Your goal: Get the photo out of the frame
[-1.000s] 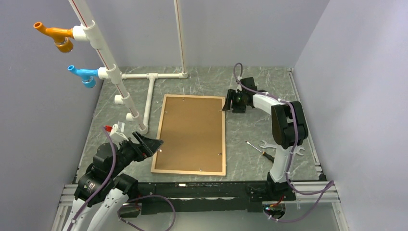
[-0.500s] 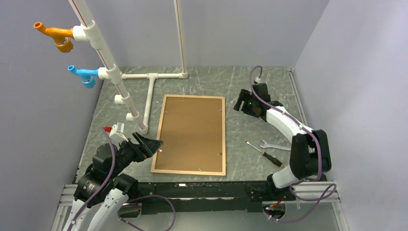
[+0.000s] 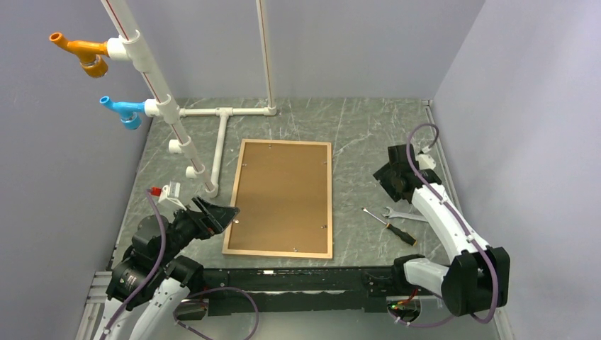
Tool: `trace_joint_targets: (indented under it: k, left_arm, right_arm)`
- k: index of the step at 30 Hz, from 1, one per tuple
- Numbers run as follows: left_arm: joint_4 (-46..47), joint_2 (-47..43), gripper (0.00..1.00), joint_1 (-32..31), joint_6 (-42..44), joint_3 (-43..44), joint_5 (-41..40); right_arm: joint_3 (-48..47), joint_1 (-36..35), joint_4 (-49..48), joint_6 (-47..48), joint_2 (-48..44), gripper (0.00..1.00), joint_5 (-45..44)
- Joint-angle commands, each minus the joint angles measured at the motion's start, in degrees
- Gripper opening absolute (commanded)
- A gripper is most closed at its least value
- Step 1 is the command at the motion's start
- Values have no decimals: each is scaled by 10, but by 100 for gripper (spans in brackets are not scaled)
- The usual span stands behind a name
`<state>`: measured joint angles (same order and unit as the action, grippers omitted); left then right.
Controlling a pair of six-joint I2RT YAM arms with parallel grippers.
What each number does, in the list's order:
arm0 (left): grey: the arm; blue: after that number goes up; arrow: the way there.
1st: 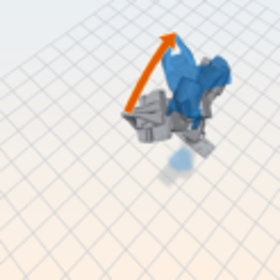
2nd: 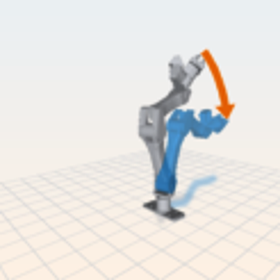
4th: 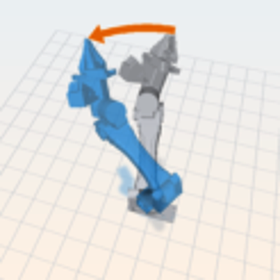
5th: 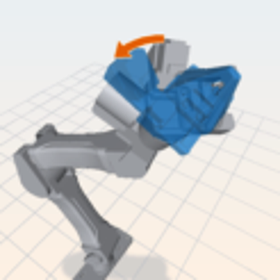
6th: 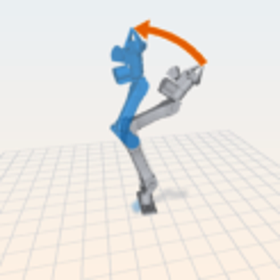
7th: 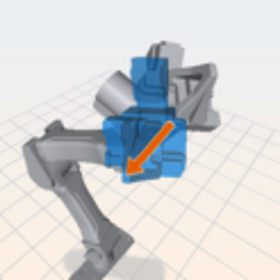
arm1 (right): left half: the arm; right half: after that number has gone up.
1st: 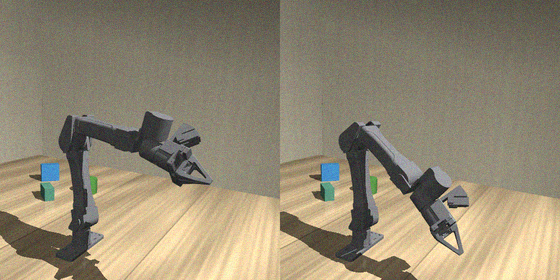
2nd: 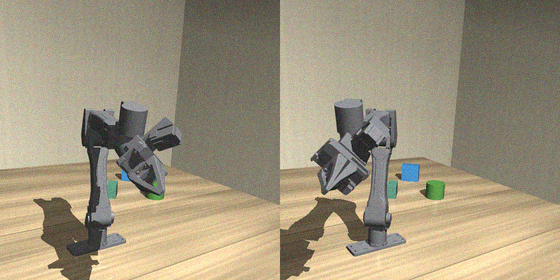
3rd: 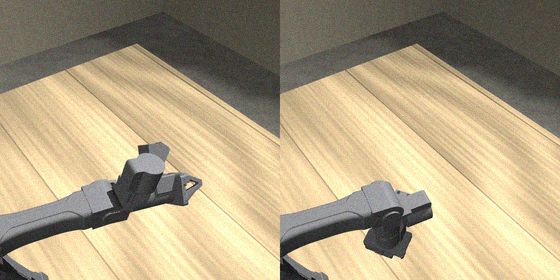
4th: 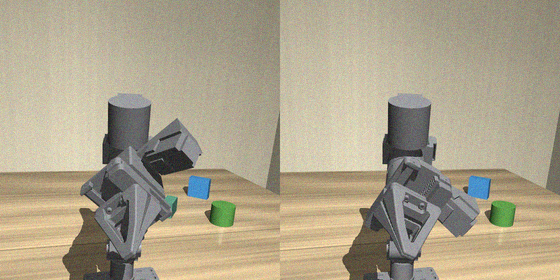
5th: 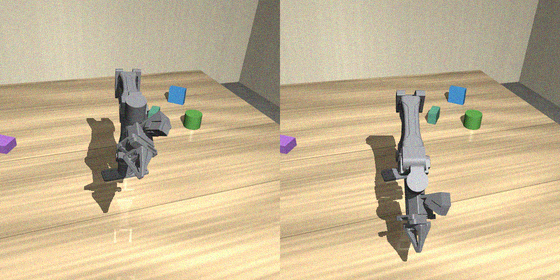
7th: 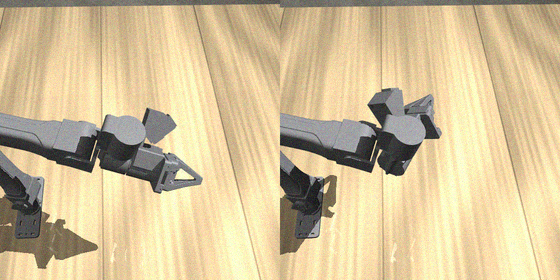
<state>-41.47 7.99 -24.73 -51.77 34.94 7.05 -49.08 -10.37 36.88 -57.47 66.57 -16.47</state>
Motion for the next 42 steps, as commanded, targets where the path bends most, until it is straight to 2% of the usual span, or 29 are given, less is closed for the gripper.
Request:
trace_joint_targets:
  k: [1, 13, 15, 18, 20, 25, 29, 37, 42]
  left_arm:
    - [36, 2, 92, -2, 3, 3, 26]
    - [33, -12, 92, -2, 7, 6, 28]
    - [34, -5, 92, -2, 10, 6, 33]
    - [33, 2, 92, -2, 17, 8, 37]
    - [32, 3, 93, -2, 19, 8, 35]
    - [37, 4, 93, -2, 21, 8, 36]
    - [41, 9, 93, -2, 22, 8, 38]
    - [44, 15, 93, -2, 25, 6, 38]
    - [41, 23, 93, -2, 32, 10, 34]
  right_arm:
    - [43, 6, 73, -116, -27, 57, -17]
    - [71, 39, 169, -174, -46, 56, -53]
    - [78, 47, 179, -173, -56, 62, -51]
    - [86, 61, 200, -170, -70, 78, -56]
    - [95, 69, 204, -166, -79, 79, -55]
    - [131, 96, 195, -160, -87, 76, -22]
    - [146, 112, 174, -155, -64, 65, 3]
    - [161, 131, 124, -149, -8, 59, 17]
    - [178, 138, 106, -149, 26, 47, 31]
